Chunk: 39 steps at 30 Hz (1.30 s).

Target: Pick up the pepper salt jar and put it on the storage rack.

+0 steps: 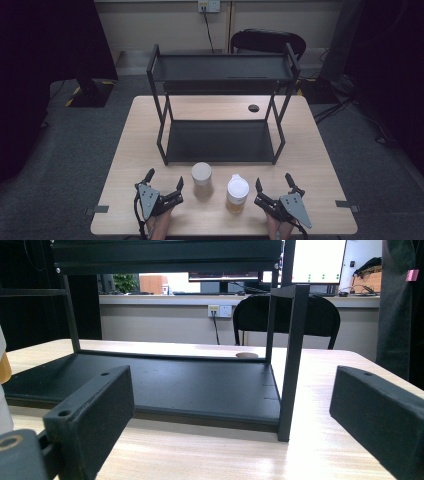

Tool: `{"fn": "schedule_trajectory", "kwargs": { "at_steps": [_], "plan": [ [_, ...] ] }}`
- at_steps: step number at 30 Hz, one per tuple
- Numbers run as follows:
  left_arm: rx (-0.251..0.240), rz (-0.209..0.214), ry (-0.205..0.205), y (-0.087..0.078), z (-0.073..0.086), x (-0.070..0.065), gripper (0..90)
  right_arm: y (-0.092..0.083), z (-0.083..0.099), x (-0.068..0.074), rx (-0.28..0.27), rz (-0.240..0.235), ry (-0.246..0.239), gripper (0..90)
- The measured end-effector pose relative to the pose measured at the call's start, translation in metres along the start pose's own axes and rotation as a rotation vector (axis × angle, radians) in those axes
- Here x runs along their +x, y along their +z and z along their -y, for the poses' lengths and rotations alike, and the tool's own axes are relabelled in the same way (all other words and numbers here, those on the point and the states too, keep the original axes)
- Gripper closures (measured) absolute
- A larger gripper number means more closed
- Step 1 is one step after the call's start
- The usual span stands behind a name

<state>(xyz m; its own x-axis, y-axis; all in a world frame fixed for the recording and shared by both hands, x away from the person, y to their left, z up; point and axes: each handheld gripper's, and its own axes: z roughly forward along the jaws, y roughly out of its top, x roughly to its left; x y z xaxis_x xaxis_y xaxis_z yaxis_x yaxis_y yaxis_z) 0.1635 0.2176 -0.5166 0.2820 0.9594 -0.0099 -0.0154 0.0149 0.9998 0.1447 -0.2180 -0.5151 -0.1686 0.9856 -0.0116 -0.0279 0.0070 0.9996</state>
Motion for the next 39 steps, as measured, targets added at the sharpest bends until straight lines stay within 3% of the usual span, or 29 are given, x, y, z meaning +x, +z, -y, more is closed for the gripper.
{"fn": "schedule_trajectory", "kwargs": {
  "at_steps": [19,30,39],
  "plan": [
    [0.006,-0.007,-0.004,0.002,-0.001,0.0,0.9,0.0,0.0,0.0,0.0,-0.001,0.0,2.9],
    [-0.001,0.002,-0.04,0.0,-0.008,0.004,0.8,0.0,0.0,0.0,0.0,-0.002,0.0,2.9],
    [-0.013,0.014,-0.079,-0.006,-0.026,0.006,0.4,0.0,0.0,0.0,0.0,-0.002,0.0,2.9]
  ]
}}
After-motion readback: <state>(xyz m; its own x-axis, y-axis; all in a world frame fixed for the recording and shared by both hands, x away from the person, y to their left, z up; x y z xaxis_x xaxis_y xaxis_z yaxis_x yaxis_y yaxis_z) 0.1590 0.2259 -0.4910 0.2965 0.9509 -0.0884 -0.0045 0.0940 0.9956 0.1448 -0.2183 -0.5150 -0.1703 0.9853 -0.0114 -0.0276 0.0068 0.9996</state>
